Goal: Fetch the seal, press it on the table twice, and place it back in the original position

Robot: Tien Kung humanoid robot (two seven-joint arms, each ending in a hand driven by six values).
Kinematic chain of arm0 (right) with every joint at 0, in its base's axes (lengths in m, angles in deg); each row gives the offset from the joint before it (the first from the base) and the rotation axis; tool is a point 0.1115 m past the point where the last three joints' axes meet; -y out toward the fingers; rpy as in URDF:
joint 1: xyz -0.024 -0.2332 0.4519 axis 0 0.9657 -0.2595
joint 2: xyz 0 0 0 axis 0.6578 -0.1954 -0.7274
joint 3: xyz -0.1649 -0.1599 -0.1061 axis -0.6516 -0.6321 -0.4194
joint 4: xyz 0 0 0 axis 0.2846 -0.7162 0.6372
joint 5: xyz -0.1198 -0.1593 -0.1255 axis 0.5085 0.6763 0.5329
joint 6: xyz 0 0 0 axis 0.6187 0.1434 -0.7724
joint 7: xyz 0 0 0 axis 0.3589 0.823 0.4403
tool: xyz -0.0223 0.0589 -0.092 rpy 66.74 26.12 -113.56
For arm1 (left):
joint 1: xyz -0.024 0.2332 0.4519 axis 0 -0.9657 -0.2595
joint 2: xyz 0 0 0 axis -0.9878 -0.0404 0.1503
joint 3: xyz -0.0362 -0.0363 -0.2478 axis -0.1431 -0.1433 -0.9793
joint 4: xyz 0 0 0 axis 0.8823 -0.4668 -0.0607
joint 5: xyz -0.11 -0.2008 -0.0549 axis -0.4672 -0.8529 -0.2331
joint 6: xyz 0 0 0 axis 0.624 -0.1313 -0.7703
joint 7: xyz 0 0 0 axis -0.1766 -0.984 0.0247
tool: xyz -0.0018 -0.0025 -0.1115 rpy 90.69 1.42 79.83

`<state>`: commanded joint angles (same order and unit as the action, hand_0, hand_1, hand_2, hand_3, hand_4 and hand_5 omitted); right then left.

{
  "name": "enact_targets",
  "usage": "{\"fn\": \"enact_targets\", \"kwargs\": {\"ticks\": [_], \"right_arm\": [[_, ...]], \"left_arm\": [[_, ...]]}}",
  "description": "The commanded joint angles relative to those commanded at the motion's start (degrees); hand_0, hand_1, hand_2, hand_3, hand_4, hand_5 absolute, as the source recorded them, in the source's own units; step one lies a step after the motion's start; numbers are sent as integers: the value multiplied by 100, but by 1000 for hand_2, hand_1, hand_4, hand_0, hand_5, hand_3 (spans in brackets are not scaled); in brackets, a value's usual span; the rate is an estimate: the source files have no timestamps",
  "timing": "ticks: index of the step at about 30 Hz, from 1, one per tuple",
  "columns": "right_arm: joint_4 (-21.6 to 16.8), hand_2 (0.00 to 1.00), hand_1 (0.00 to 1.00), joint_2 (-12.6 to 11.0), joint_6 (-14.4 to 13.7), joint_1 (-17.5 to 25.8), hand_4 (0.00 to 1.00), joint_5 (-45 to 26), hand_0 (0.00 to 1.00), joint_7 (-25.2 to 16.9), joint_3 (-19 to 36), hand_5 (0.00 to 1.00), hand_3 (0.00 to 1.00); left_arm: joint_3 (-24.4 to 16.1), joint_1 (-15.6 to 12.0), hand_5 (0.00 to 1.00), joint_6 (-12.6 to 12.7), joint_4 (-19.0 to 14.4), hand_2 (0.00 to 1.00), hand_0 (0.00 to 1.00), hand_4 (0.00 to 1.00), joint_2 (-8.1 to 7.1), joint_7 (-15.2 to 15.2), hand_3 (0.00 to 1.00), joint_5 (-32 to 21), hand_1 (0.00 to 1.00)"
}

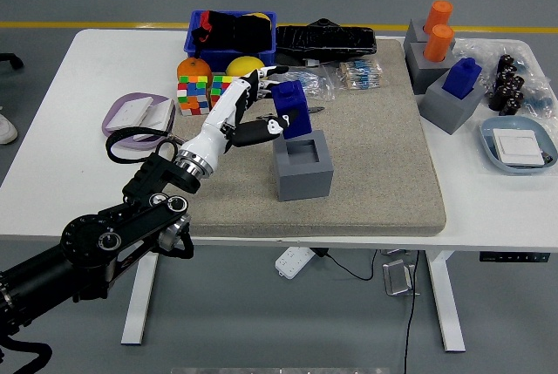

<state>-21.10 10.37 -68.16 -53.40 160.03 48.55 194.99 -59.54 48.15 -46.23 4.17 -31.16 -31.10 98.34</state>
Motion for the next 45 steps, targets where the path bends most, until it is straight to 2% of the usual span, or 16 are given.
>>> {"fn": "enact_targets", "kwargs": {"ticks": [12, 23, 45], "right_arm": [[0, 729, 699, -7, -1, -17, 826, -21, 789, -1, -35, 496, 673], [0, 728, 699, -7, -3, -20, 825, -10, 790, 7, -22, 496, 672], [0, 728, 699, -5, -1, -14, 826, -9, 789, 2, -15, 496, 674]], "left_arm": [[646, 373, 2, -24, 287, 482, 830, 641, 134, -29, 823, -130, 630], [791, 473, 2, 9, 665, 481, 831, 644, 206, 6, 819, -173, 622], [873, 426, 2, 28, 878, 484, 833, 657, 213, 34, 815, -225, 620]]}}
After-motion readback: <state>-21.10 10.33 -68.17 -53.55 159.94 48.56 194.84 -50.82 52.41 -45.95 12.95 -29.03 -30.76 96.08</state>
